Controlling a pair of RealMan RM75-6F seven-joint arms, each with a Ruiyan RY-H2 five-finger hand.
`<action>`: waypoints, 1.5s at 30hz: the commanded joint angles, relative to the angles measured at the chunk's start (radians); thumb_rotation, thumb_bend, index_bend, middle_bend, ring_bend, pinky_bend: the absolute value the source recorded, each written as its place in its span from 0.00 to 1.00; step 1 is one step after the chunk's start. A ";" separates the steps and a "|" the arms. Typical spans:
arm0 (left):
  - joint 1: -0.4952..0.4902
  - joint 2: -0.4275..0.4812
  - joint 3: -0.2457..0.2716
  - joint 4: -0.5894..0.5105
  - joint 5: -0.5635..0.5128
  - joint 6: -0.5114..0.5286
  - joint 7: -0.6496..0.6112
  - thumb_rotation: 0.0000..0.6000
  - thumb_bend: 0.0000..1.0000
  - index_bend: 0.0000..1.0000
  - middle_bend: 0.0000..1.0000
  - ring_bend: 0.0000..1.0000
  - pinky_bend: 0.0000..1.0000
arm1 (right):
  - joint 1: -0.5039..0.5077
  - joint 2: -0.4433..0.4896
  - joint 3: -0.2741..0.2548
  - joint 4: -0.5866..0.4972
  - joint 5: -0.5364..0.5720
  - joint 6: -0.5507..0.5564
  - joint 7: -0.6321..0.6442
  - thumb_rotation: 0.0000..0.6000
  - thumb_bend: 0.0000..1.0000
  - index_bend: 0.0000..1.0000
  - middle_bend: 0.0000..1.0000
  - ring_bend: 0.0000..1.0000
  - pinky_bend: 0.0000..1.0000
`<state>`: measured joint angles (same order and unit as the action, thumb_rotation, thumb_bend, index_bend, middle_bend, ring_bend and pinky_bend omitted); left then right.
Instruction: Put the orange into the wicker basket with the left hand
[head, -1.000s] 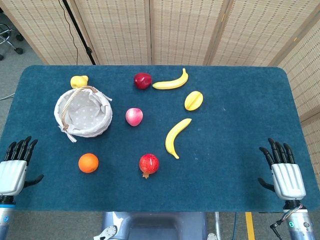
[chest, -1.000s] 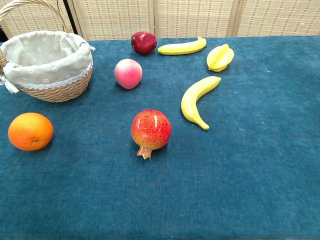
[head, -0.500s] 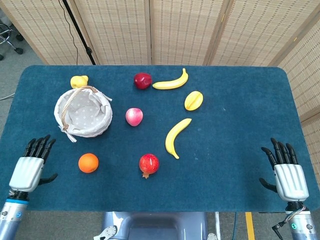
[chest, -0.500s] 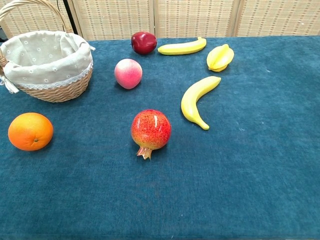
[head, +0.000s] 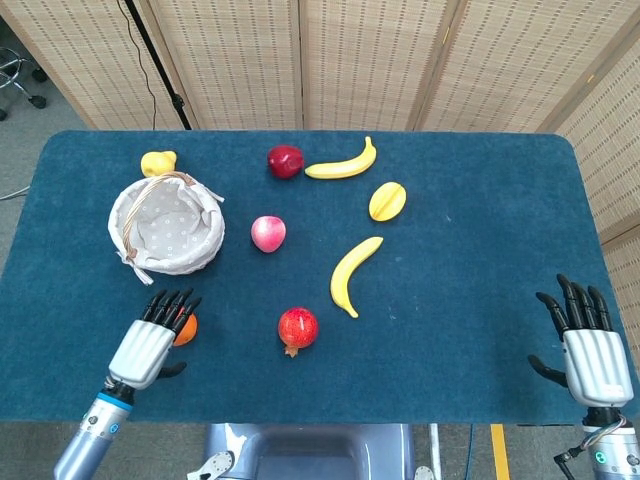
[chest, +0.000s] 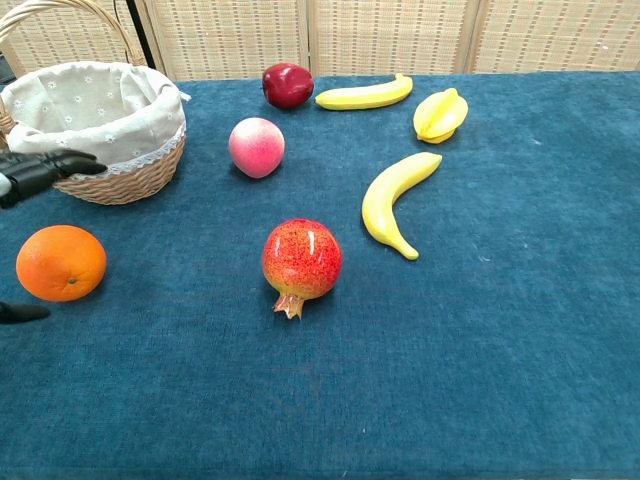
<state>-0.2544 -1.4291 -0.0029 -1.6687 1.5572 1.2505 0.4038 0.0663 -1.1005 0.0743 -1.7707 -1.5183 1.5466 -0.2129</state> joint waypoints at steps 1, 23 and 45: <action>-0.007 -0.033 0.001 0.042 -0.029 -0.021 -0.018 1.00 0.00 0.00 0.00 0.00 0.00 | -0.003 0.003 0.002 0.003 0.004 0.003 0.007 1.00 0.00 0.18 0.00 0.00 0.00; -0.034 -0.171 -0.022 0.342 -0.048 -0.010 -0.247 1.00 0.00 0.03 0.00 0.02 0.09 | -0.007 0.012 -0.006 0.005 -0.008 -0.008 0.037 1.00 0.00 0.18 0.00 0.00 0.00; 0.009 -0.173 -0.048 0.281 0.077 0.293 -0.194 1.00 0.30 0.69 0.51 0.54 0.55 | -0.010 0.024 -0.013 0.006 -0.021 -0.014 0.070 1.00 0.00 0.18 0.00 0.00 0.00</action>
<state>-0.2547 -1.6657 -0.0440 -1.2971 1.6097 1.5002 0.1563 0.0559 -1.0767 0.0615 -1.7650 -1.5398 1.5325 -0.1432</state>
